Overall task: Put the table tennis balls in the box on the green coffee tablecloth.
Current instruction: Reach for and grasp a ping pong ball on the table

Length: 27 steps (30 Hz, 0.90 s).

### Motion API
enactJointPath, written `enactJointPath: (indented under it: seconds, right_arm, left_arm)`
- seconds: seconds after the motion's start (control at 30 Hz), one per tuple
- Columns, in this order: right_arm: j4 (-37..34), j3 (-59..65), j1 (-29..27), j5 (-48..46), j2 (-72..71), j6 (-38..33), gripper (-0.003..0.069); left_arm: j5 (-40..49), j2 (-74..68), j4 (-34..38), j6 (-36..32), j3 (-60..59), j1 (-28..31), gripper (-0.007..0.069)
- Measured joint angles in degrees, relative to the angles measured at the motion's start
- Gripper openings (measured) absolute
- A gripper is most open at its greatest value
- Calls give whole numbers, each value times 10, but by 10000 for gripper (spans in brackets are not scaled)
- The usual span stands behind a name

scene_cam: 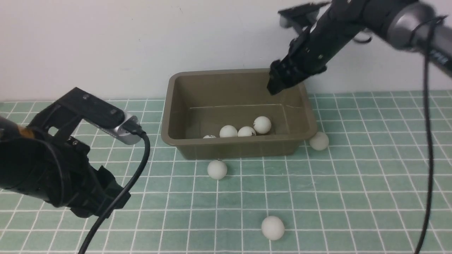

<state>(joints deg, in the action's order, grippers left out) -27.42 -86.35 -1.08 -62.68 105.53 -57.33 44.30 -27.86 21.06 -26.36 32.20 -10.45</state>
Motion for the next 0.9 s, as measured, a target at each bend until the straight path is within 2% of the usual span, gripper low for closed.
enactJointPath:
  seconds: [0.1,0.27,0.7,0.9]
  right_arm:
    - [-27,15,14,22,11,-65,444]
    - [-38,17,36,59,37,-130,444]
    - [-40,17,41,101,89,-174,444]
    - [-63,17,41,109,107,-206,444]
  left_arm:
    - [8,0,1,10,0,0,321]
    - [20,0,2,11,0,0,321]
    - [39,0,2,11,0,0,321]
    - [43,0,2,11,0,0,321]
